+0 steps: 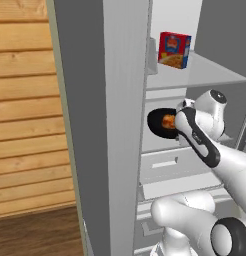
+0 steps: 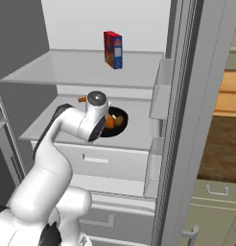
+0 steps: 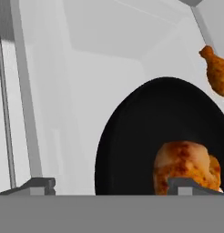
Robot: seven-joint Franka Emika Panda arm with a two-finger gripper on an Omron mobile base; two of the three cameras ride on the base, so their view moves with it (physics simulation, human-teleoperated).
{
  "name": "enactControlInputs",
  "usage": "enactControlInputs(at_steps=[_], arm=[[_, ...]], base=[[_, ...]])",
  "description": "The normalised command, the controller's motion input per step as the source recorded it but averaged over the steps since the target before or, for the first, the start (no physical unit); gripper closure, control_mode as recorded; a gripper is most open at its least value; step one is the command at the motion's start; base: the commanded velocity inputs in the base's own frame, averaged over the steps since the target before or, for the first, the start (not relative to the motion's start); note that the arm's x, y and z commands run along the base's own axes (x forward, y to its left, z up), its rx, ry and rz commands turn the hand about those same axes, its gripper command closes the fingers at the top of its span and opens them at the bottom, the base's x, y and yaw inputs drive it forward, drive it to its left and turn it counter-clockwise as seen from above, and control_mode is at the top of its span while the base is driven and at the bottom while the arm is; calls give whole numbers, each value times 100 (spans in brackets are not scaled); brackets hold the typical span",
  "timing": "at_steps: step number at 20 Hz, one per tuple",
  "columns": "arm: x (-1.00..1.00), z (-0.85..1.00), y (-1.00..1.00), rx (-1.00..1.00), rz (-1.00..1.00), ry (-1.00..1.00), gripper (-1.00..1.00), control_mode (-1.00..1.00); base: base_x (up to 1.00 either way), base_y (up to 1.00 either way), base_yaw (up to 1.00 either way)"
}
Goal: Pick the chicken drumstick and mushroom from their plates and place them in the bowl. Then put the bowl in the fridge.
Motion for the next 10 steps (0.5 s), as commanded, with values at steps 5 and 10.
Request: enactControlInputs(at_steps=[5, 10], arm=[[-43, 47, 0, 5, -19, -4, -100, -100], [-48, 63, 0, 5, -13, 0, -100, -100]], base=[[0, 0, 0], [0, 0, 0]])
